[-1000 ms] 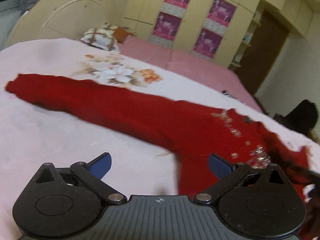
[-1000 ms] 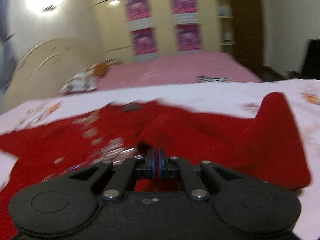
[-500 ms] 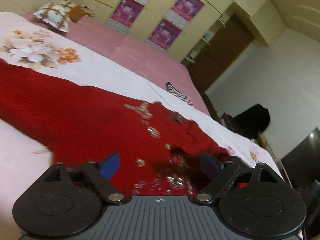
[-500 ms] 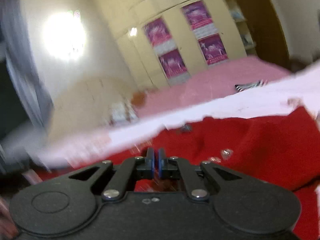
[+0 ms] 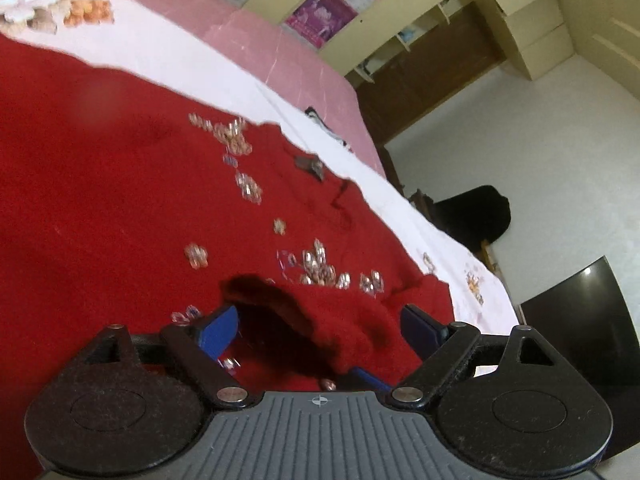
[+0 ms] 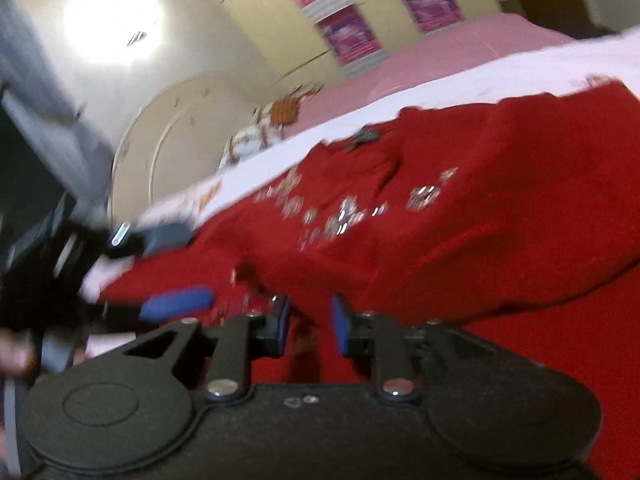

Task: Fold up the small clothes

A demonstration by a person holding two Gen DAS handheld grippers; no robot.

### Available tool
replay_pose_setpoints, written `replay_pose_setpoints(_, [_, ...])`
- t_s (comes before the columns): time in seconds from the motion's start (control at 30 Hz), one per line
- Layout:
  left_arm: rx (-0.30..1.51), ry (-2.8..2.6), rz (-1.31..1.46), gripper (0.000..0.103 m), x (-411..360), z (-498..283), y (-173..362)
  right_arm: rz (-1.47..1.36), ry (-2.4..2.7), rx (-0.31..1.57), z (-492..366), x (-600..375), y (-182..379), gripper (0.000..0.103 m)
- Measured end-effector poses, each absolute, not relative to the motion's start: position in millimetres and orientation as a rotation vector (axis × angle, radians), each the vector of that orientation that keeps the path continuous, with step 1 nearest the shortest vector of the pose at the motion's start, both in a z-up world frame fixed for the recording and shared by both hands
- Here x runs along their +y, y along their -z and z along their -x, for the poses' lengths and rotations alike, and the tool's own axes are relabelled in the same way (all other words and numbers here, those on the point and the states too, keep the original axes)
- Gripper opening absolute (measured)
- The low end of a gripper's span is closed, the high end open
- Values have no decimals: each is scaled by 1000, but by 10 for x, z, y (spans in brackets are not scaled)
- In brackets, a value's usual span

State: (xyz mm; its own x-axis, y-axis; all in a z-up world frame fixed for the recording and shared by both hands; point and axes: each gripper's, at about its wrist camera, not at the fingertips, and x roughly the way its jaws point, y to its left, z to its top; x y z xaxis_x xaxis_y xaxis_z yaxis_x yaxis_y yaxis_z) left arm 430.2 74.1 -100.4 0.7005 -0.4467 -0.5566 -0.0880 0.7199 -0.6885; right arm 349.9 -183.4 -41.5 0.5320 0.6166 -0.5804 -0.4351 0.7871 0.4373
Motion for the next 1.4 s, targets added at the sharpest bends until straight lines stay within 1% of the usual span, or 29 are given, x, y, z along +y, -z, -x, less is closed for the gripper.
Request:
replay_pose_setpoints(0.17, [804, 230, 788, 87, 605, -4392, 1138, -278, -549, 758, -3273, -2104, 378, 27])
replay_pose_setpoints(0.2, [803, 226, 785, 86, 594, -4392, 1150, -282, -530, 750, -3241, -2145, 368, 29])
replay_pose_setpoints(0.23, [802, 219, 776, 78, 568, -4391, 1152, -299, -513, 742, -3195, -2202, 345, 30])
replay_pose_setpoints(0.3, [832, 207, 744, 18, 518, -4441, 1180, -331, -470, 724, -3118, -2340, 304, 32])
replay_pose_setpoints(0.33, [852, 210, 717, 4, 495, -4489, 1197, -347, -445, 716, -3121, -2394, 301, 33])
replay_pose_setpoints(0.47, [772, 268, 558, 4, 547, -4561, 959, -486, -357, 707, -3125, -2767, 332, 35])
replay_pose_setpoints(0.53, [735, 265, 489, 4, 644, -4622, 802, -587, -317, 704, -3127, -3008, 355, 38])
replay_pose_setpoints(0.6, [730, 271, 452, 4, 793, -4706, 710, -676, -281, 698, -3168, -3173, 415, 49])
replay_pose_setpoints(0.67, [738, 270, 421, 4, 957, -4781, 637, -769, -260, 684, -3242, -3269, 497, 54])
replay_pose_setpoints(0.9, [771, 235, 361, 4, 1292, -4877, 589, -1207, -282, 658, -3359, -3607, 868, 55])
replay_pose_setpoints(1.03, [788, 199, 374, 4, 1417, -4891, 667, -1358, -260, 633, -3418, -3708, 1027, 53])
replay_pose_setpoints(1.2, [818, 188, 379, 4, 1523, -4902, 824, -1393, -256, 650, -3597, -3712, 1096, 53])
replay_pose_setpoints(1.4, [846, 160, 371, 4, 1598, -4929, 931, -1311, -241, 691, -3712, -3632, 1051, 51])
